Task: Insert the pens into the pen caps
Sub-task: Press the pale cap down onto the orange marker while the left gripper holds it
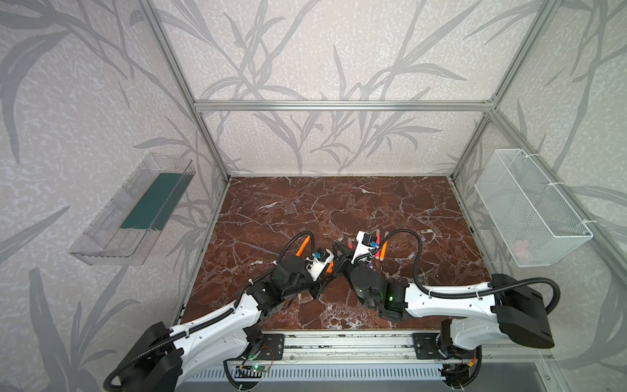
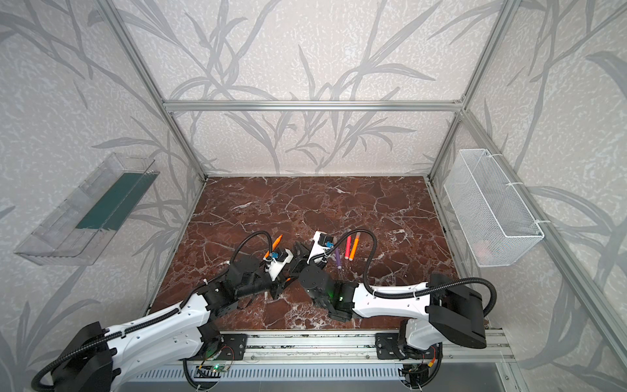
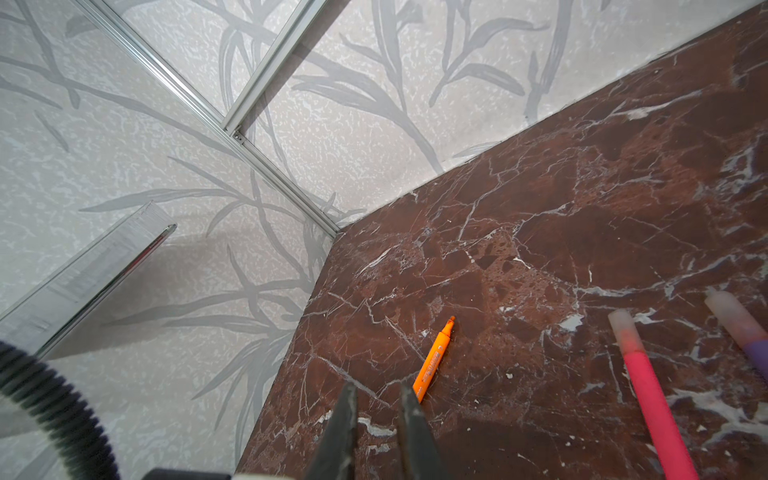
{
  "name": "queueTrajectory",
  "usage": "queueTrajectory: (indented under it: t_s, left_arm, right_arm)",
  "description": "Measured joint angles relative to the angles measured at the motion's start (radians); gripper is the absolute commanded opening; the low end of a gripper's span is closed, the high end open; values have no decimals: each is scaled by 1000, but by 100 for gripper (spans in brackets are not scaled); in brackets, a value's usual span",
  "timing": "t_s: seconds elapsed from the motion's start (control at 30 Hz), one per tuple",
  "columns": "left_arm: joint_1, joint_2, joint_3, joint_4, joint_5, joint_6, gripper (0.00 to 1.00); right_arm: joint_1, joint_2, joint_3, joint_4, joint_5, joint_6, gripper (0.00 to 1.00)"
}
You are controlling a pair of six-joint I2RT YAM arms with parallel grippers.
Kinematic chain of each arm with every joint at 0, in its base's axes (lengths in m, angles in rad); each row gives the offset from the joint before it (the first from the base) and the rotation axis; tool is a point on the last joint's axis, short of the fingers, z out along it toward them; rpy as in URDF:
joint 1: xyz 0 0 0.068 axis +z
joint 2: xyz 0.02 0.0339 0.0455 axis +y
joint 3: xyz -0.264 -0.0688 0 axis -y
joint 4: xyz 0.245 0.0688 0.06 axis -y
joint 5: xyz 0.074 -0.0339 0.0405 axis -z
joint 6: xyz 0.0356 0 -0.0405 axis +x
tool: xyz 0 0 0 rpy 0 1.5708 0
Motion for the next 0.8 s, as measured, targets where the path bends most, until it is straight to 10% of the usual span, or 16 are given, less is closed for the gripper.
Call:
queueTrajectory:
  t_s: [0.33,0.8]
  left_arm:
    - [-21,50,-10,207,140,-56,0]
    - [1,156,-16,513,67,-219,0]
  right_arm:
    - [-2,-150,0,-93,-40,-170,24]
    - [-14,-240,-53,-244,-172,-330,51]
